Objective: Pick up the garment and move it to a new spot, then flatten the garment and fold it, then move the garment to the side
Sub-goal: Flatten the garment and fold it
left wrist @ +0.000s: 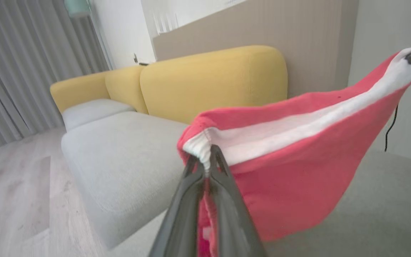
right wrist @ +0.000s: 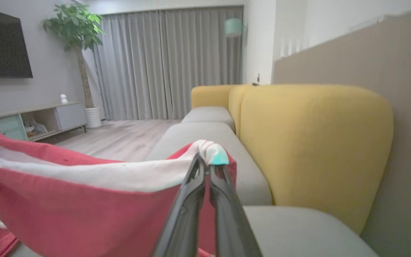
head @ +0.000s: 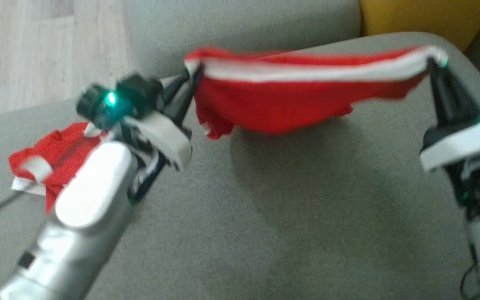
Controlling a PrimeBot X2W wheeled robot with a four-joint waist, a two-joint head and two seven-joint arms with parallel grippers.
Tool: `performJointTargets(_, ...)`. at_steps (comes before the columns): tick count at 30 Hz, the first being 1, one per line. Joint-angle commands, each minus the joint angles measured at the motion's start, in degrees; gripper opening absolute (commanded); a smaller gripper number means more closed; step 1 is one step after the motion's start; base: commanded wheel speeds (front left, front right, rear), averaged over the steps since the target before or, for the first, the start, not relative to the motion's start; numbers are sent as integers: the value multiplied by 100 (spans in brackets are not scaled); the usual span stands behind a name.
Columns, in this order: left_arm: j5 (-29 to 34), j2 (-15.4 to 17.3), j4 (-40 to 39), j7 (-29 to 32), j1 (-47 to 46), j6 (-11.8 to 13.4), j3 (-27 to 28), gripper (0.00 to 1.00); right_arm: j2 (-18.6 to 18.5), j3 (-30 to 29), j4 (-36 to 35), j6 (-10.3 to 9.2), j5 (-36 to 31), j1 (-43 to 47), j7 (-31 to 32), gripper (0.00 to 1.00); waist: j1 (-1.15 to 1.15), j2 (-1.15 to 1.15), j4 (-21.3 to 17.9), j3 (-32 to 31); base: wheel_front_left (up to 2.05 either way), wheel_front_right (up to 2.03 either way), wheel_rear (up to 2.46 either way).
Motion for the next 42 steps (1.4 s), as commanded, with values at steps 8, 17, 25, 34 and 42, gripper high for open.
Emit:
performJointTargets(8,-277,74,-272,-264,-1279,80,681,0,-486,345,-445,-4,-6,-1060,-403,0,0,0,9,-271,0,0,0)
performJointTargets(17,-346,-6,-724,-228,-963,274,608,0,-593,299,-740,-4,-132,-517,-221,0,0,0,168,-214,0,0,0)
performJointTargets(25,-222,236,-618,185,-1390,265,571,0,-658,387,-674,-4,-48,-956,116,0,0,0,150,516,0,0,0)
performJointTargets(34,-162,252,819,28,-3436,225,970,0,-686,1233,1076,-4,-17,-3739,-243,0,0,0,-48,1923,0,0,0)
performJointTargets(42,-87,-184,2176,-1327,-4857,270,1228,0,-306,1202,3129,-4,-548,-5554,-1497,0,0,0,-62,2329,0,0,0)
